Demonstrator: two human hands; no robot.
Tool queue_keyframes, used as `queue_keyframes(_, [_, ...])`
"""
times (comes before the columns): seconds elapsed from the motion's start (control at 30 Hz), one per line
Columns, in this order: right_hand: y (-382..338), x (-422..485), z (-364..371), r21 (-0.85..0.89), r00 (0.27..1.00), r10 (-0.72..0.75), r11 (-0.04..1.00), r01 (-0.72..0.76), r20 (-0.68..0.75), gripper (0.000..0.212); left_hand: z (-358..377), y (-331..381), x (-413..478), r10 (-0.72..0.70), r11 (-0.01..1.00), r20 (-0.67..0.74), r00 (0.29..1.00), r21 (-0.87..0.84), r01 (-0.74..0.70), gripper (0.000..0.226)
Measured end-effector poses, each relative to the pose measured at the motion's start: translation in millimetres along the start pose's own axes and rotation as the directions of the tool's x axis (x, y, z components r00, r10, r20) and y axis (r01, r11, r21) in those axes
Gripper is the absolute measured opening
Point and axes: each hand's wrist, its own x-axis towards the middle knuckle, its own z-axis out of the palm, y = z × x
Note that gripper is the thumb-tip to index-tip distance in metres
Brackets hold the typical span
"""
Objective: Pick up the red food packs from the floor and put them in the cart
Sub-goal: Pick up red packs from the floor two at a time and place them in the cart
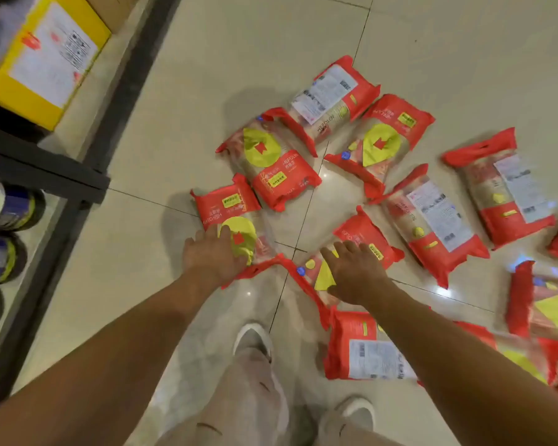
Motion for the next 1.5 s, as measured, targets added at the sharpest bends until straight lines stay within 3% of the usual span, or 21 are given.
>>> queue_keyframes(0.1, [2,47,30,-0.182,0.995,-0.096,0.978,0.101,0.038,0.072,36,-7,45,-0.177,0.953,0.080,0.981,-0.235,0.191,0.084])
queue_keyframes(0.2, [3,88,53,-0.269,0.984,-0.170,0.947,0.177,0.050,0.065,72,-17,84,-0.285,0.830,0.139,0.949,-0.460,0.316,0.098])
queue_keyframes(0.3, [4,117,60,-0.321,0.977,-0.208,0.923,0.213,0.048,0.056,103,-29,114,-0.308,0.574,0.178,0.934,-0.749,0.332,0.119])
queue_keyframes(0.4, [1,139,56,-0.329,0.975,-0.197,0.918,0.221,0.106,0.044,126,-44,131,-0.293,0.281,0.260,0.920,-0.897,0.342,0.112])
queue_keyframes(0.53, [5,138,48,-0.306,0.978,-0.141,0.934,0.182,0.153,0.041,149,-56,139,-0.268,0.130,0.304,0.914,-0.929,0.347,0.120])
queue_keyframes(0.63, [13,110,42,-0.236,0.975,-0.181,0.949,0.207,0.128,0.038,122,-49,102,-0.318,0.167,0.298,0.900,-0.917,0.363,0.107])
queue_keyframes(0.7, [16,80,30,-0.180,0.988,-0.155,0.972,0.153,0.002,0.043,105,-48,64,-0.351,0.207,0.281,0.893,-0.907,0.366,0.094])
queue_keyframes(0.83, [22,8,-32,0.183,0.990,0.071,0.982,-0.048,-0.121,0.053,57,-60,-30,-0.382,0.237,0.237,0.893,-0.909,0.343,0.091])
queue_keyframes(0.9, [24,-33,-87,0.432,0.975,0.185,0.894,-0.116,-0.120,0.064,15,-65,-85,-0.385,0.232,0.198,0.902,-0.925,0.302,0.086])
queue_keyframes(0.97, [21,-82,-149,0.678,0.945,0.303,0.721,-0.143,-0.123,0.073,-43,-72,-144,-0.382,0.231,0.175,0.907,-0.933,0.277,0.085])
queue_keyframes(1.07, [7,-166,-258,0.851,0.914,0.388,0.515,-0.107,-0.120,0.070,-132,-80,-240,-0.391,0.234,0.123,0.912,-0.945,0.228,0.086])
queue_keyframes(1.17, [-14,-255,-351,0.904,0.892,0.402,0.427,0.016,-0.206,0.071,-215,-84,-335,-0.410,0.184,0.084,0.908,-0.968,0.172,0.087])
queue_keyframes(1.27, [-43,-334,-407,0.902,0.879,0.375,0.413,0.126,-0.294,0.074,-275,-94,-424,-0.484,0.188,-0.022,0.875,-0.979,0.080,0.089])
queue_keyframes(1.5, [-142,-494,-456,0.881,0.885,0.184,0.306,0.361,-0.427,0.092,-332,-130,-643,-0.714,0.213,-0.225,0.663,-0.972,-0.101,0.083])
